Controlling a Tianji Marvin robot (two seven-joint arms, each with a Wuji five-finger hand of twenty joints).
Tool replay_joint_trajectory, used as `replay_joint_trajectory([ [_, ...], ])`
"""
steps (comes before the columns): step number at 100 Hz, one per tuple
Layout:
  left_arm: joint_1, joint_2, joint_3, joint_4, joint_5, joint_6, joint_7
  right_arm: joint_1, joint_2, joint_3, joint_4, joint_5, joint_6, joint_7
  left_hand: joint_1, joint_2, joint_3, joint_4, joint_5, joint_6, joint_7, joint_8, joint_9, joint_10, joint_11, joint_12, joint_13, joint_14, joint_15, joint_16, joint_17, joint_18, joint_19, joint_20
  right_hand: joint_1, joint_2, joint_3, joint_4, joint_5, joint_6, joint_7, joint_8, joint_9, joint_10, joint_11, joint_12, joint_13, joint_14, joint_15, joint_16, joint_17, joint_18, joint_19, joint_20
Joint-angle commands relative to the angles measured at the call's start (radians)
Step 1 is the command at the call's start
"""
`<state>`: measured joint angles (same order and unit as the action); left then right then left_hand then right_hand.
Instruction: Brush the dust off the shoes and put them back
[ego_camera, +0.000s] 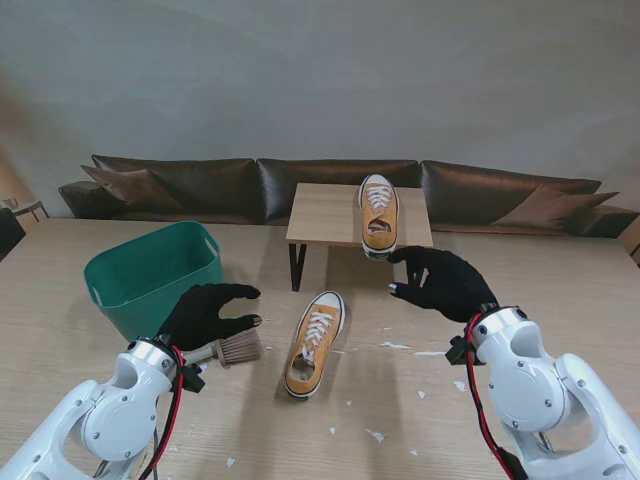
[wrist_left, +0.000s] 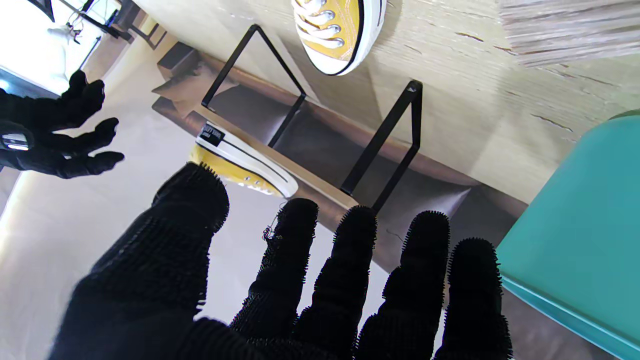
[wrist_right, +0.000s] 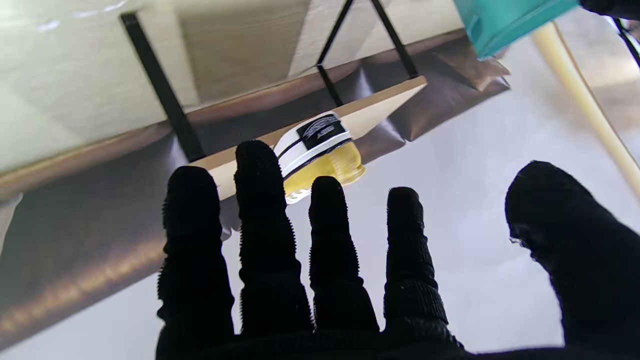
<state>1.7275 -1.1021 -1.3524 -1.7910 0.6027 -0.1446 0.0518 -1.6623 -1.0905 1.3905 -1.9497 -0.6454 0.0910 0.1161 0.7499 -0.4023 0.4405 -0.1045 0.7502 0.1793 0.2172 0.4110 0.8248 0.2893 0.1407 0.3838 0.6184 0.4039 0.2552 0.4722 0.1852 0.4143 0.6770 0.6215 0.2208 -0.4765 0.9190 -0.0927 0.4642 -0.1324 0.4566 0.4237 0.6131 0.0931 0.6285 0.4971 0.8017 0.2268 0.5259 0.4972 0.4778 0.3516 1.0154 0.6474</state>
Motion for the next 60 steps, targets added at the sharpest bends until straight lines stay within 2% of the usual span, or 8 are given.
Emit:
replay_joint_trajectory([
  [1, -0.005, -0.004, 0.006, 0.0, -0.009, 0.008, -0.029, 0.036, 0.008, -0.008, -0.029, -0.015, 0.024, 0.05, 0.028, 0.033, -0.018, 0.04, -0.004, 0.001, -0.013, -0.005, -0.02, 0.008, -0.009, -0.01, -0.04, 0.015, -0.018, -0.016, -0.015, 0.024, -0.028, 0.013, -0.026, -0.027, -0.041, 0.023, -0.056, -0.052, -0.033, 0.007, -0.035, -0.04, 0.025, 0.033, 0.021, -0.006, 0.04, 0.024, -0.091, -0.043, 0.062, 0.017],
  [12, -0.011, -0.004, 0.013, 0.006, -0.018, 0.014, -0.037, 0.101, 0.014, -0.054, -0.013, -0.124, 0.077, 0.064, 0.033, 0.036, -0.022, 0.041, -0.007, 0.004, -0.015, -0.006, -0.02, 0.012, -0.009, -0.009, -0.041, 0.017, -0.018, -0.015, -0.017, 0.025, -0.035, 0.016, -0.001, -0.067, -0.063, 0.019, -0.087, -0.092, -0.057, 0.022, -0.047, -0.054, 0.072, 0.067, 0.048, -0.025, 0.123, 0.057, -0.076, -0.048, 0.088, 0.018],
  [31, -0.019, -0.002, 0.02, 0.011, -0.021, 0.017, -0.045, 0.208, 0.014, -0.142, 0.059, -0.225, 0.15, 0.056, 0.035, 0.039, -0.029, 0.042, -0.002, 0.004, -0.014, -0.005, -0.013, 0.013, -0.006, -0.006, -0.039, 0.017, -0.017, -0.014, -0.015, 0.025, -0.042, 0.023, 0.044, -0.132, -0.064, 0.008, -0.101, -0.119, -0.07, 0.053, -0.051, -0.071, 0.125, 0.101, 0.085, -0.046, 0.18, 0.068, -0.052, -0.052, 0.11, 0.013],
  [60, -0.027, -0.001, 0.028, 0.017, -0.036, 0.028, -0.061, 0.359, 0.008, -0.261, 0.193, -0.308, 0.254, 0.031, 0.042, 0.045, -0.035, 0.044, -0.005, 0.009, -0.016, -0.006, -0.008, 0.023, -0.005, -0.002, -0.04, 0.018, -0.016, -0.013, -0.018, 0.027, -0.054, 0.033, 0.051, -0.223, 0.028, -0.019, -0.075, -0.115, -0.03, 0.129, -0.063, -0.084, 0.213, 0.165, 0.099, -0.079, 0.262, 0.09, -0.042, -0.064, 0.131, -0.001],
])
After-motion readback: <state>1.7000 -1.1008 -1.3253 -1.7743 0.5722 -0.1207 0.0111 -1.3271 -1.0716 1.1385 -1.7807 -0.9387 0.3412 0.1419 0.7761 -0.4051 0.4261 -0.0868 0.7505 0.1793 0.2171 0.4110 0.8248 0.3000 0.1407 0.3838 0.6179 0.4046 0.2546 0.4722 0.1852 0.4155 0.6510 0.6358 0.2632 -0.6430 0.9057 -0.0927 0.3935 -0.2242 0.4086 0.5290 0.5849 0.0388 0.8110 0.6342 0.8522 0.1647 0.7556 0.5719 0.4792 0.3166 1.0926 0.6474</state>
